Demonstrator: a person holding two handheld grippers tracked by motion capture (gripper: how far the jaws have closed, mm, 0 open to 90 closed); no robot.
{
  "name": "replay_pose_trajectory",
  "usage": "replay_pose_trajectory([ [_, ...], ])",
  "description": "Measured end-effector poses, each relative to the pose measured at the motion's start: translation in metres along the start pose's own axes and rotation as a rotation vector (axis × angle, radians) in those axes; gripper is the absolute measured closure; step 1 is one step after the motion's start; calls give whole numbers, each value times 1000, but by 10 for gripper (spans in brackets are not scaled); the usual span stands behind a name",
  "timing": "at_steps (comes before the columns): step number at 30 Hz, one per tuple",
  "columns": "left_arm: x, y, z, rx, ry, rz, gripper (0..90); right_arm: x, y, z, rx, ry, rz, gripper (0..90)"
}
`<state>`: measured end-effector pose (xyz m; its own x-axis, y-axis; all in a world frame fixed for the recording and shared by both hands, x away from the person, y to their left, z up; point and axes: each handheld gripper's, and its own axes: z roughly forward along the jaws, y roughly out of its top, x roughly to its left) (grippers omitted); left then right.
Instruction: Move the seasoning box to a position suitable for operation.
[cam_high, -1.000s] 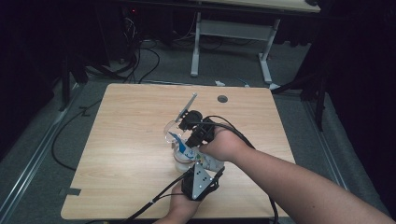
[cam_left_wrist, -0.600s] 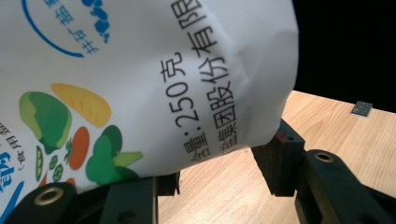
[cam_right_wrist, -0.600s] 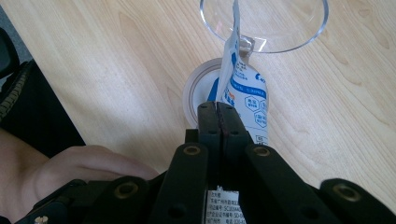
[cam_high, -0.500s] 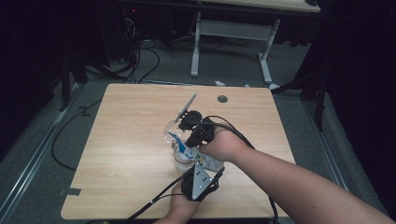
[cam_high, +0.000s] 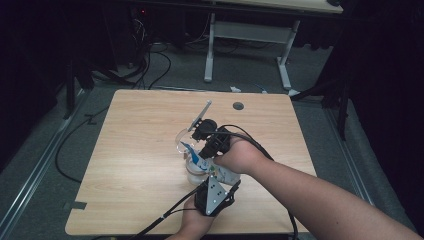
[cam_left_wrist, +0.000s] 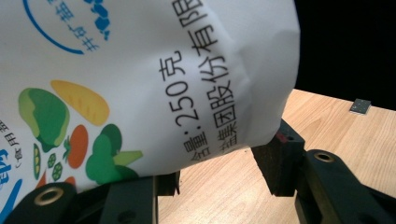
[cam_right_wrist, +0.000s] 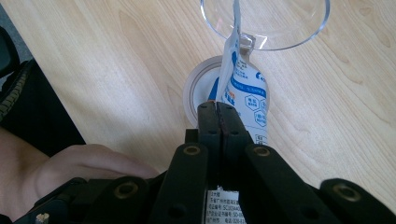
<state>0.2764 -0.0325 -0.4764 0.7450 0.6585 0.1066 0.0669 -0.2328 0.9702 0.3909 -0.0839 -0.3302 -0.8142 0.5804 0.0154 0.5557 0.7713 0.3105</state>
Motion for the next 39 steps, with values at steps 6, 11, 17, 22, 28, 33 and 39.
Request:
replay_pose_trajectory([
  [6,0,0,0,0,0,2,556,0,0,-1,-3,-4,-8,897],
  [11,0,-2,0,5,-1,11,556,-1,-1,0,0,0,-7,897],
  [17,-2,-5,0,12,-8,16,556,-1,-3,0,9,-2,-4,897],
  [22,-3,-7,-1,19,-11,26,555,-1,-5,0,7,1,-4,897],
  [28,-3,-10,-1,25,-14,32,554,-1,-7,0,7,-2,-3,897],
  [33,-3,-14,0,31,-17,36,553,-3,-9,-2,7,-2,0,897],
  [39,-5,-16,1,37,-24,36,552,-4,-12,-2,6,-5,9,897],
])
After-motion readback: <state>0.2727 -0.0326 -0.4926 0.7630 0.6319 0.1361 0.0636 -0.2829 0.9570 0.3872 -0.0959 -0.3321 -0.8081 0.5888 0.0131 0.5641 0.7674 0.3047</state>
